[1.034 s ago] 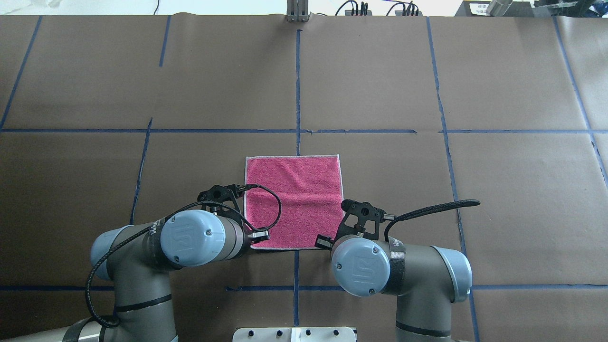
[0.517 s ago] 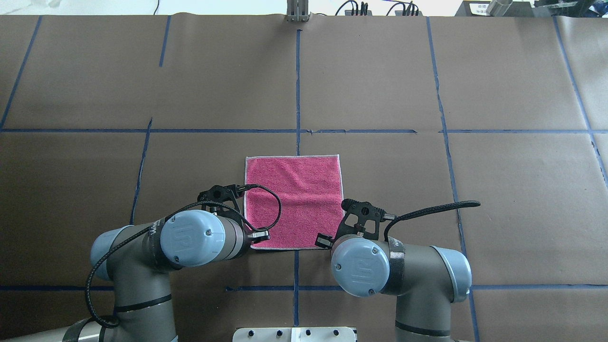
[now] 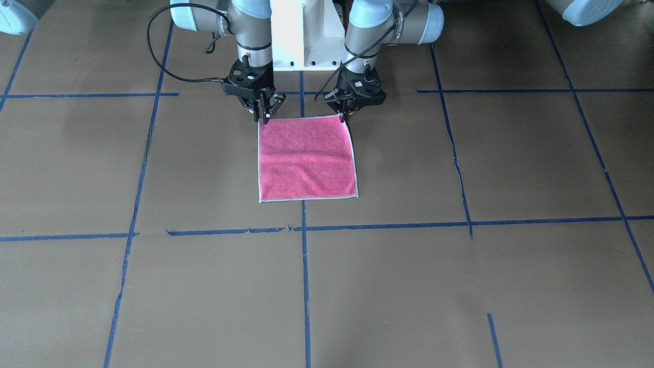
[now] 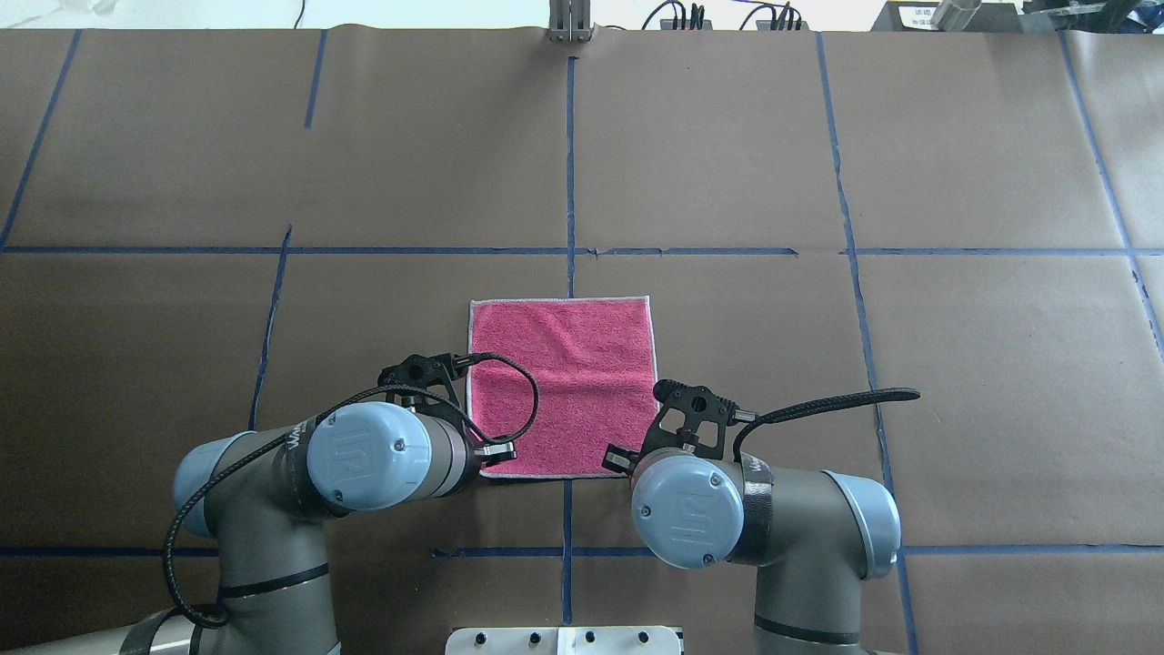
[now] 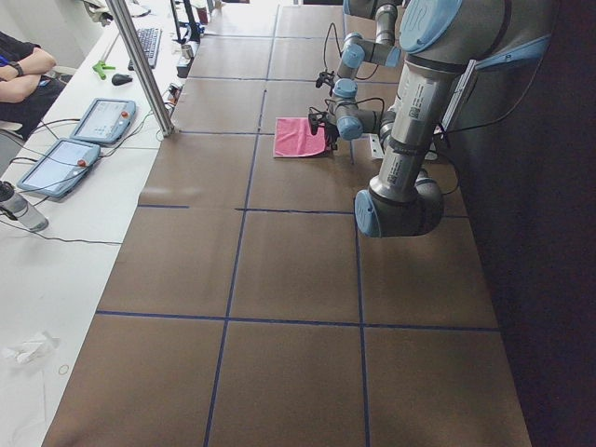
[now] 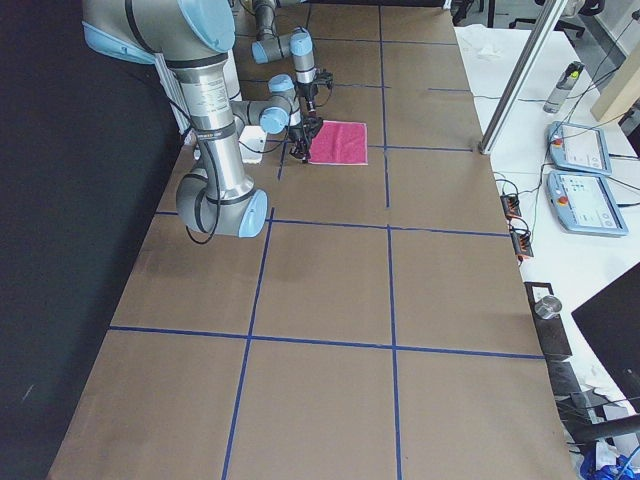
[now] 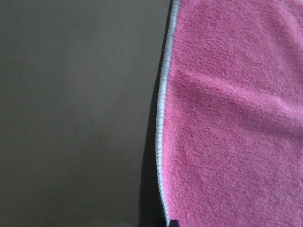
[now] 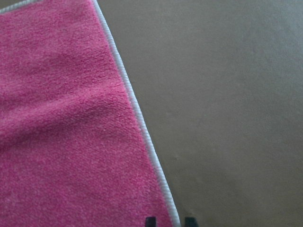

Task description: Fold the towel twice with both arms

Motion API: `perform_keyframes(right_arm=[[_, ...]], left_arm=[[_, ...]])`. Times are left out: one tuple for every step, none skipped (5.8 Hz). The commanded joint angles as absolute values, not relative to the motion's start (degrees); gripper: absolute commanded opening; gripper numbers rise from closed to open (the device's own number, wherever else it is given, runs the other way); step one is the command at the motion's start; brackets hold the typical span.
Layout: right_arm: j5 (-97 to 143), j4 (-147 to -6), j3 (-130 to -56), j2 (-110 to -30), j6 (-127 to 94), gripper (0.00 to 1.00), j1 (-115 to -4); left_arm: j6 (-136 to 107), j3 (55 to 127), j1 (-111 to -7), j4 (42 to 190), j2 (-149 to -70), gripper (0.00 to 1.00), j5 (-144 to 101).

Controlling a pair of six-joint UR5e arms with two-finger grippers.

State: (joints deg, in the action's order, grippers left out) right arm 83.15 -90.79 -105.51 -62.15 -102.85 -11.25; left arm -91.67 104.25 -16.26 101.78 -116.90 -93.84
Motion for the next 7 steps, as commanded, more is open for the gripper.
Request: perform_keyframes(right_arm=[[83.06, -90.79, -105.56, -62.14, -103.01, 0.16, -11.34], [82.27, -90.79, -105.56, -62.14, -102.92, 0.0, -11.34], [82.27, -90.88, -105.82, -62.14, -102.4, 0.0, -11.6], [82.35, -91.31, -107.21, -62.14, -102.13, 0.0, -11.95], [82.79, -92.62, -110.88, -62.49, -102.04, 0.0, -12.3], [83.05, -98.29, -115.88, -62.14, -101.95, 0.0, -12.22], [83.4, -103.22, -121.67, -62.14, -101.95, 0.0, -12.22]], left_arm=[[-91.67, 104.24, -16.26, 101.78, -116.89, 0.04, -93.87], [-91.67, 104.24, -16.26, 101.78, -116.98, 0.04, -93.87], [-91.67, 104.24, -16.26, 101.78, -117.07, 0.04, -93.87], [-91.58, 104.93, -16.26, 101.69, -117.24, 0.04, -94.13], [-91.5, 108.51, -16.26, 99.25, -116.99, 0.04, -94.74], [-91.49, 113.42, -16.43, 93.83, -117.07, 0.04, -97.27], [-91.49, 118.25, -16.52, 89.52, -117.24, 0.04, -98.43]])
